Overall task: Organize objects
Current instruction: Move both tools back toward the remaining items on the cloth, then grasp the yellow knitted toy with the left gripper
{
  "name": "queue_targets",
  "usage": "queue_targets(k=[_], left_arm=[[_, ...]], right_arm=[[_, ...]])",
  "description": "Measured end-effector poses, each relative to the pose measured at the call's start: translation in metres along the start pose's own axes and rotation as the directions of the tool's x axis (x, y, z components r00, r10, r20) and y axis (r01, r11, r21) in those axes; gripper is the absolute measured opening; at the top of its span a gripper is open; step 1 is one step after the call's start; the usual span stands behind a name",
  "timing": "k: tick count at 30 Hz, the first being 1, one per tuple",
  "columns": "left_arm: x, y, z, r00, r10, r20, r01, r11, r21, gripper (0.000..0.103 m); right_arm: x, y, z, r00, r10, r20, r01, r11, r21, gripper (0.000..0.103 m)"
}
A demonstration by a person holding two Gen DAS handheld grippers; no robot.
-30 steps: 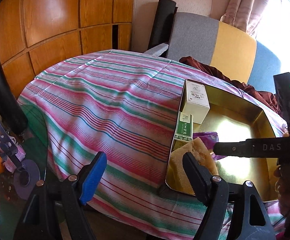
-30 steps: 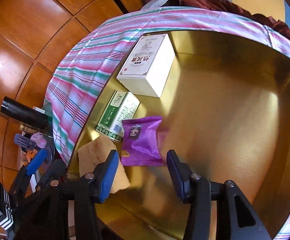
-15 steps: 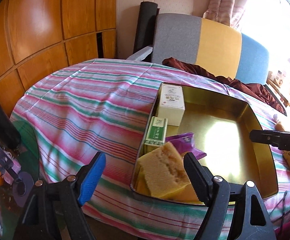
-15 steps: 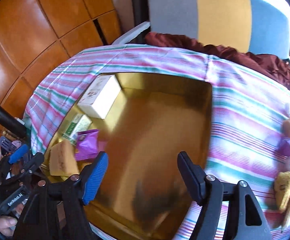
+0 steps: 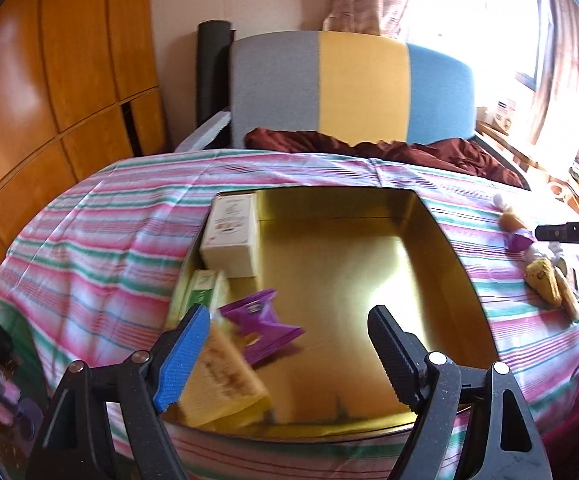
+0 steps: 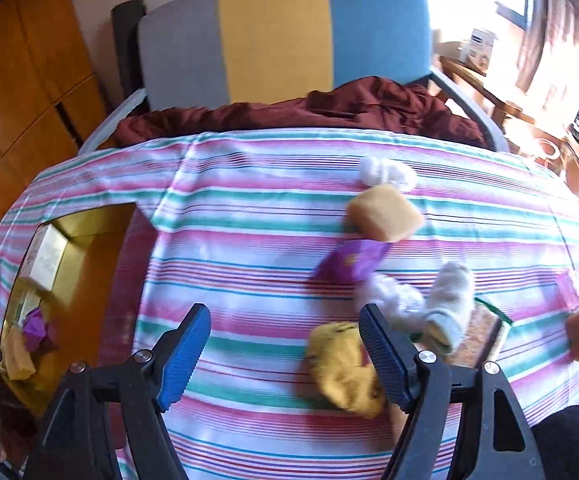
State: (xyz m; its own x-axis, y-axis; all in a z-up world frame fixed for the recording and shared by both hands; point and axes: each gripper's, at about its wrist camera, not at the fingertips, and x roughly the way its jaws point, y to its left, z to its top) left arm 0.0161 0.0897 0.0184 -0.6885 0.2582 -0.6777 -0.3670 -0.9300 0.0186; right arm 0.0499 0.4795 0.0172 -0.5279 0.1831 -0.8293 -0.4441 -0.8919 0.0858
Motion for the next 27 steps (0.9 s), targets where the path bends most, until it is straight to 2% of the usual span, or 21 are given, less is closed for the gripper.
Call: queue_targets(k=[4,7,11,16,19,22,25,27], left_arm=[[0.001,-0.031,0.01,0.999,-0.049,0.008,0.049,0.997,0.061,0.082],[0.001,-0.057,0.015,0.995,-0.096,0.009,0.094,0.99,0.109,0.082],[0.004,-0.092,0.022,0.988,-0.155,-0.004,0.154,0.975,0.161,0.082],[0.016,-0.141,0.027,0.972,-0.231,-0.049,0.236,0.949,0.211,0.082],[0.026,-0.175,0.027,0.952,-0.29,-0.101,0.305,0.925,0.225,0.081],[0.039,-0.207,0.026,0.926,-0.341,-0.162,0.371,0.902,0.22,0.076],[0.055,-0.232,0.023,0.891,-0.393,-0.227,0.436,0.879,0.19,0.067],[0.068,-0.248,0.021,0.862,-0.427,-0.273,0.477,0.865,0.153,0.06]], right_arm=[[0.001,-0.065,0.0,0.995,-0.091,0.034,0.084,0.982,0.171,0.082],[0.007,-0.107,-0.012,0.991,-0.126,0.038,0.106,0.939,0.326,0.082],[0.017,-0.152,-0.03,0.999,-0.03,0.01,0.02,0.841,0.541,0.082],[0.021,-0.17,-0.041,0.999,0.03,0.016,-0.033,0.773,0.634,0.083],[0.024,-0.169,-0.042,0.999,0.051,0.005,-0.042,0.772,0.635,0.083],[0.024,-0.168,-0.041,0.998,0.065,0.009,-0.057,0.775,0.63,0.083],[0.022,-0.171,-0.042,0.997,0.075,0.031,-0.078,0.761,0.644,0.083],[0.02,-0.175,-0.042,0.996,0.077,0.044,-0.087,0.748,0.657,0.083]])
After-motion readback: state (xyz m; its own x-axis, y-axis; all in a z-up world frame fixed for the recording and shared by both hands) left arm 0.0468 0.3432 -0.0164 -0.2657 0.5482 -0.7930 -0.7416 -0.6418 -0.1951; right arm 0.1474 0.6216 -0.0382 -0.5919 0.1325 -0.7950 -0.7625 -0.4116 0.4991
